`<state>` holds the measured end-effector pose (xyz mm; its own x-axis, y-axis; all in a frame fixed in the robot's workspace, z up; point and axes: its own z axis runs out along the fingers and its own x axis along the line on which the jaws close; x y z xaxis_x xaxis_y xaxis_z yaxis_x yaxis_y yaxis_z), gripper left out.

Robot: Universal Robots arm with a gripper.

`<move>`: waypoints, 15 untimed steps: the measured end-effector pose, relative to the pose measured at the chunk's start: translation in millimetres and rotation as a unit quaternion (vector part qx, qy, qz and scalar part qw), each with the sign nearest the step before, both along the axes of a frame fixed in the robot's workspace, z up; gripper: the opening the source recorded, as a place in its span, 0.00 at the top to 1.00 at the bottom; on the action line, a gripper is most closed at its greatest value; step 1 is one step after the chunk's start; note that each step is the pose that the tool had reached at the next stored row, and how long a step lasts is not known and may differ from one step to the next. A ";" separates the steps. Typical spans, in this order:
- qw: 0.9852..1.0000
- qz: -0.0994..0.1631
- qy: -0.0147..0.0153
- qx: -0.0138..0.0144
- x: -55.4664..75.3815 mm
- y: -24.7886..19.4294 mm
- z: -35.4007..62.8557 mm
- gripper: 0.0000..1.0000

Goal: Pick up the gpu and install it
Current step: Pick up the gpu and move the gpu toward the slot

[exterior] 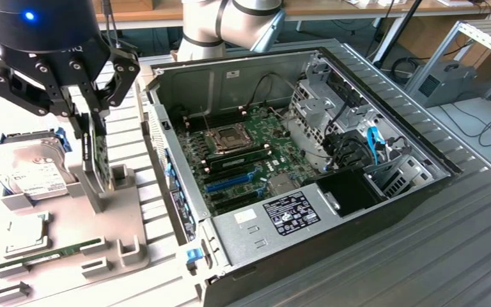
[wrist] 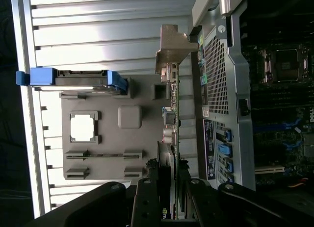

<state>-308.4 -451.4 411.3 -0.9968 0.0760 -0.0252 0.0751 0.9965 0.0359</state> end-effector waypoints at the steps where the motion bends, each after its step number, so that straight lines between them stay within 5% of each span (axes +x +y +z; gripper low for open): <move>1: 1.000 0.000 0.000 0.000 0.0 0.0 0.1 0.74; 15: 1.000 0.000 0.000 0.000 4.5 0.0 0.3 0.74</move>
<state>-303.8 -451.4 411.7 -0.9968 0.0760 -0.0250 0.0751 0.9965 0.0359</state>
